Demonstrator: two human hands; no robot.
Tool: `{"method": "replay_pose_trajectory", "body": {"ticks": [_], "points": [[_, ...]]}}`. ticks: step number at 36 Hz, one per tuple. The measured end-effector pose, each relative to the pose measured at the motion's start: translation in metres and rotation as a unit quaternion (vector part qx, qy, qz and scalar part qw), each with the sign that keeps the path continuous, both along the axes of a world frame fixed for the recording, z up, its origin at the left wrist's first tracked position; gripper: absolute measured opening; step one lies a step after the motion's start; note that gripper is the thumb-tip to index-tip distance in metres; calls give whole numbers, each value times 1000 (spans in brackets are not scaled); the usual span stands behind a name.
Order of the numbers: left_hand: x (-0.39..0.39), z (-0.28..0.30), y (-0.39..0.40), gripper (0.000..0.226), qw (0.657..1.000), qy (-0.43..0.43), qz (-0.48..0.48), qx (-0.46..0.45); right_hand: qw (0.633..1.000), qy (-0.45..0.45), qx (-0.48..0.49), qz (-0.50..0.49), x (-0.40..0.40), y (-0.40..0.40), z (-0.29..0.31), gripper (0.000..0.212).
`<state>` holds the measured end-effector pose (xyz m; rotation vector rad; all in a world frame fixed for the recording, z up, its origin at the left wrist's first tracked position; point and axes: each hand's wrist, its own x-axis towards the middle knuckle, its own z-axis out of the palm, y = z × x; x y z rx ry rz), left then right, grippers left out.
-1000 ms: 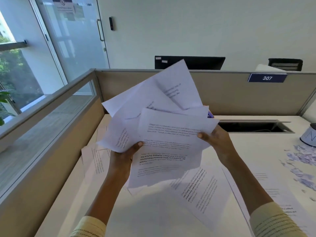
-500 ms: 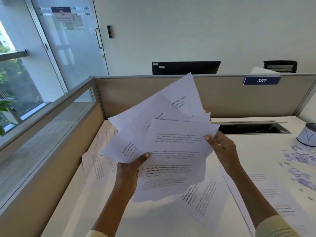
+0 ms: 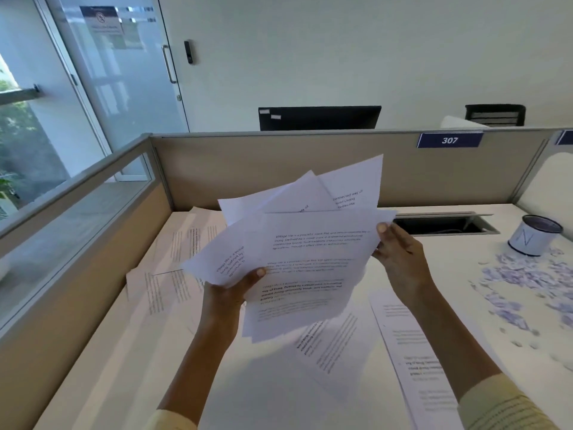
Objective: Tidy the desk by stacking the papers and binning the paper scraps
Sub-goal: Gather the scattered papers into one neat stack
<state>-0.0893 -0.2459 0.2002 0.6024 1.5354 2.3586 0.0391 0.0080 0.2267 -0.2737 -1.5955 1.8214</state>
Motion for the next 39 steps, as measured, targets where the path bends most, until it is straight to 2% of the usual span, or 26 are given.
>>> {"method": "replay_pose_trajectory", "body": {"ticks": [3,6,9,13,16,20,23,26,30,37,39], "points": [[7,0,5,56,1000,7,-4,4,998,-47,14,29,6,9,-2,78],[15,-1,9,58,1000,19,-9,7,990,-120,70,35,12,14,-8,80],[22,4,13,50,999,46,-5,2,990,-113,76,25,15,17,-6,85],[26,7,19,53,998,65,-7,-9,995,-87,45,17,16,19,-6,70],[31,1,22,53,1000,22,10,-20,993,-107,38,13,17,15,-19,67],[42,-5,24,34,998,-17,38,-50,990,-140,8,27,19,10,-40,43],[45,0,23,30,996,2,50,-69,989,-149,-5,9,19,6,-43,37],[45,11,22,30,995,34,57,-73,991,-133,2,-6,18,4,-35,21],[43,13,21,27,994,46,80,-66,992,-122,17,-7,19,2,-30,19],[48,-25,23,10,976,36,135,-168,986,-164,21,3,22,-7,-54,19],[48,-24,24,15,974,36,146,-169,987,-160,18,-5,19,-9,-52,17]]}}
